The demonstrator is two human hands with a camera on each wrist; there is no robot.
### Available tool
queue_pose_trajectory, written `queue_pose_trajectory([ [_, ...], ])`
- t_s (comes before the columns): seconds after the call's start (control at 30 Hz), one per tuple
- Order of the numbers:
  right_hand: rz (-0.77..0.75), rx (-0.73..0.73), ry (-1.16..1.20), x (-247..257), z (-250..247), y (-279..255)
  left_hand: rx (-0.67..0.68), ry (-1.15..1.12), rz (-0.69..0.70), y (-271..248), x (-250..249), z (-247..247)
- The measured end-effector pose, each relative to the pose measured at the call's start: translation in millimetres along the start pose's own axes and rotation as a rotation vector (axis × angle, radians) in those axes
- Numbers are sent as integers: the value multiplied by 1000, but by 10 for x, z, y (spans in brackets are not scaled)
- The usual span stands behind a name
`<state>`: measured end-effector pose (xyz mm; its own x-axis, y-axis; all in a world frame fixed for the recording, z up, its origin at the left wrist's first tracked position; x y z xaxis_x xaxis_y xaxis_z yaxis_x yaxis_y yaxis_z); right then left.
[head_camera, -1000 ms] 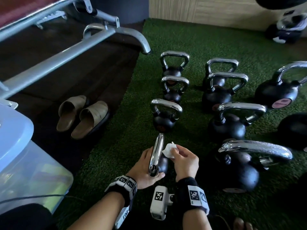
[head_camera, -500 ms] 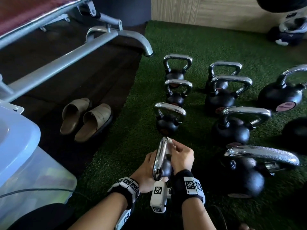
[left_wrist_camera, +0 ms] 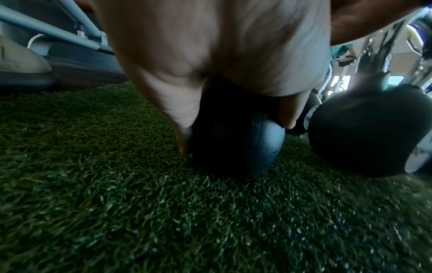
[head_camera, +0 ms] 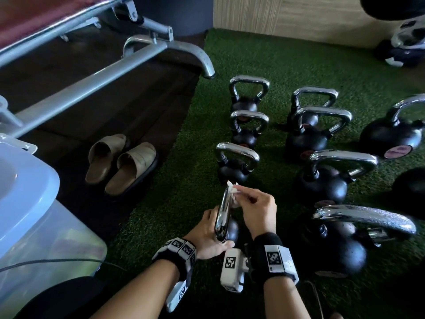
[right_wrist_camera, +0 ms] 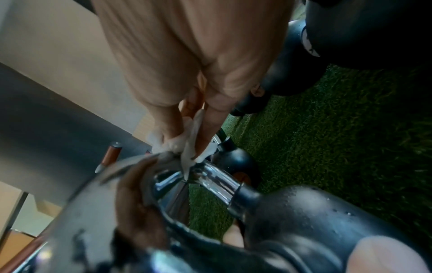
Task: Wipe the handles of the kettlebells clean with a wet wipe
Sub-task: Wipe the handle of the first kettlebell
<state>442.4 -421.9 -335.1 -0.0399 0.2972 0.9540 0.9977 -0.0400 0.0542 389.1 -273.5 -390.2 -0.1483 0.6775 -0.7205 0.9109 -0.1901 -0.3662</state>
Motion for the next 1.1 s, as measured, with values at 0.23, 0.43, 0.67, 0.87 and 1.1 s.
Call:
queue_pose_trajectory([
  [0.23, 161, 75, 178, 21, -75, -418, -2, -31, -24, 29, 13, -10],
  [0.43, 204, 41, 235, -28, -37, -684, 21, 61, -10, 80, -3, -32],
  [0.67, 235, 28, 225, -209, 8, -822, 25, 132, -53, 74, 52, -73],
  [0.87, 232, 170, -18, -359, 3, -741, 52, 20, 1, -34, 0, -111],
  [1.1, 145, 418, -162, -390, -16, -560, 71, 208, 199, -39, 77, -42],
])
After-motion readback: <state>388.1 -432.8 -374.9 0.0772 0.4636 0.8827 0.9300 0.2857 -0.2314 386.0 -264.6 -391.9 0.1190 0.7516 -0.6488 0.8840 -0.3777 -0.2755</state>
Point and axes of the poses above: each hand's wrist, its own y-axis towards the middle knuckle, its own z-axis out of the palm, x = y × z, the point moved 1 cm from there along y, towards the middle knuckle, and after that the axes turned 1 degree about x, right-handed, at the moved point
